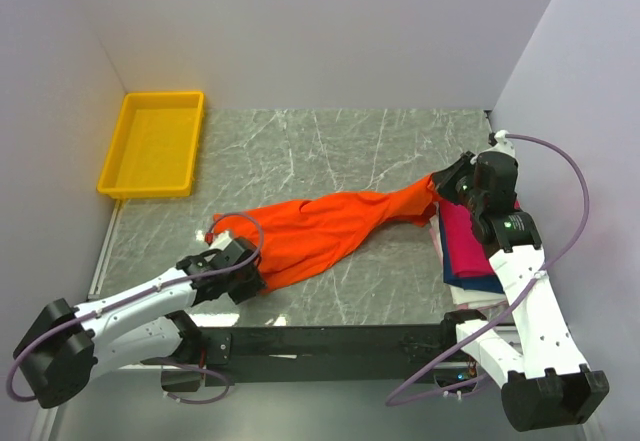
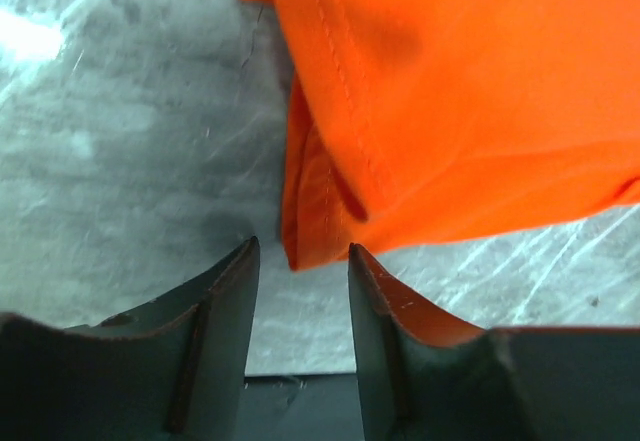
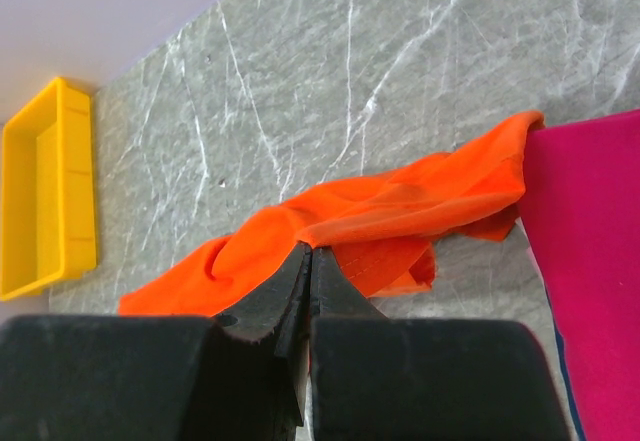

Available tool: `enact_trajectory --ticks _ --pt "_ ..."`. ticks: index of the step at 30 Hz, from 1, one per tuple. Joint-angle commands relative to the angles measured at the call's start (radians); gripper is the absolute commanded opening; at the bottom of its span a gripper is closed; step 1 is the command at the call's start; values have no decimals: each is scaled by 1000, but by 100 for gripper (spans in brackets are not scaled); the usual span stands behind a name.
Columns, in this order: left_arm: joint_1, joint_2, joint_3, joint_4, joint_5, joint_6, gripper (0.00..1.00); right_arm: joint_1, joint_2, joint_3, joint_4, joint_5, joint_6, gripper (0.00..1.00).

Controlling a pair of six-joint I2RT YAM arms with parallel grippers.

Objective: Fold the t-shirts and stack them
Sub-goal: Flatten the tshirt out

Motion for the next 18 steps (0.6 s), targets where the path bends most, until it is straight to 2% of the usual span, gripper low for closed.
enact_trajectory --ticks 1,4,7,8,10,11,18 --pt "-5 42 22 79 -37 15 46 -8 -7 -14 53 -11 -10 0" --pt "-5 83 13 108 -26 24 43 -8 -9 -11 50 -13 -12 0" --pt "-5 100 16 126 -6 30 28 -10 -12 -5 48 -16 -12 0" --pt "-5 96 22 123 2 35 17 -10 -12 0 44 -18 -12 0" --pt "-5 61 62 76 -6 44 9 -11 -12 12 38 -16 -12 0" --pt "-5 45 85 50 -36 58 1 -10 -15 18 33 -18 -13 0" --pt "35 -126 424 -206 -216 130 1 -20 -53 87 -16 -24 -2 0"
